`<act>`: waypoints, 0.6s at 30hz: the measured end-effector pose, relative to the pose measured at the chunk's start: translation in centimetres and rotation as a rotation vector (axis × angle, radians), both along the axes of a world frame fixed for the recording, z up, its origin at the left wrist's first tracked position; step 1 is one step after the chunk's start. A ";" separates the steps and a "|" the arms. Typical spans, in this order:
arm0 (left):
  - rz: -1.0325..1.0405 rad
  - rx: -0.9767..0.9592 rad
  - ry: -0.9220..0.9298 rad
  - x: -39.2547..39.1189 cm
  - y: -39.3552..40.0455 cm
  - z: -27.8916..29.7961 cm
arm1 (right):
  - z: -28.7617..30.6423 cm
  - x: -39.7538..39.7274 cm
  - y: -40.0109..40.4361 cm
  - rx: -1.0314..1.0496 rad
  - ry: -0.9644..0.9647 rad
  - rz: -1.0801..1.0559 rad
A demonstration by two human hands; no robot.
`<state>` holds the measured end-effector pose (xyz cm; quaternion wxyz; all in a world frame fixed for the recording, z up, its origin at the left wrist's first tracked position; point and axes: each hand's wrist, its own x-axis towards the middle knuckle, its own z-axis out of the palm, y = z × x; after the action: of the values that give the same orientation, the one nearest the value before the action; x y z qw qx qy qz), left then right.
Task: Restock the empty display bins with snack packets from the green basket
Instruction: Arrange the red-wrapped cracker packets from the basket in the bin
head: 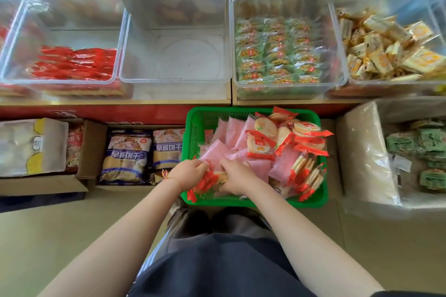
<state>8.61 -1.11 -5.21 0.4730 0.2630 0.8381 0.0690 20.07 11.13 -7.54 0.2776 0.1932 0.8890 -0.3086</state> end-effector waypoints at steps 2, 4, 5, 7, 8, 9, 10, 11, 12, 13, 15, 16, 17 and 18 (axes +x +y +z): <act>0.017 0.003 0.044 -0.7 -0.2 0.4 | 0.8 -0.3 1.1 -0.168 0.014 -0.196; 0.222 0.082 0.054 -1.7 -0.3 1.0 | 1.2 -0.6 2.3 -0.303 0.068 -0.382; 0.342 0.135 0.023 -2.2 -0.2 1.4 | 1.4 -0.8 2.8 -0.369 0.096 -0.472; 0.654 0.251 -0.182 -3.3 0.3 2.1 | 1.9 -1.6 3.5 -0.574 0.146 -0.682; 0.831 0.311 -0.337 -3.8 0.4 2.5 | 2.4 -2.0 3.6 -0.707 0.178 -0.793; 0.956 0.372 -0.457 -4.3 0.3 3.0 | 2.8 -2.4 3.6 -0.840 0.212 -0.891; 1.002 0.434 -0.540 -4.8 0.2 3.5 | 3.7 -2.9 3.6 -0.950 0.241 -0.961; 1.010 0.487 -0.613 -5.1 0.1 4.0 | 4.4 -3.3 3.6 -1.032 0.264 -0.995; 0.994 0.535 -0.685 -5.5 -0.2 4.6 | 5.1 -3.7 3.4 -1.108 0.278 -1.015; 0.968 0.576 -0.773 -5.9 -0.5 5.0 | 5.7 -4.2 3.2 -1.183 0.287 -1.005; 0.868 0.659 -0.959 -7.2 -1.4 6.0 | 6.9 -5.5 2.2 -1.305 0.281 -0.941; 0.822 0.695 -1.024 -8.1 -2.0 6.1 | 7.4 -6.4 1.4 -1.318 0.276 -0.903; 0.787 0.723 -1.085 -9.3 -2.8 6.2 | 7.7 -7.5 0.4 -1.294 0.272 -0.875; 0.775 0.748 -1.121 -10.6 -3.6 6.3 | 8.0 -8.9 -0.9 -1.264 0.268 -0.868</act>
<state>-2.00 -4.72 1.07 0.6483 0.0192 0.4269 0.6302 11.17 10.26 0.48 0.0796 0.2901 0.4150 -0.8586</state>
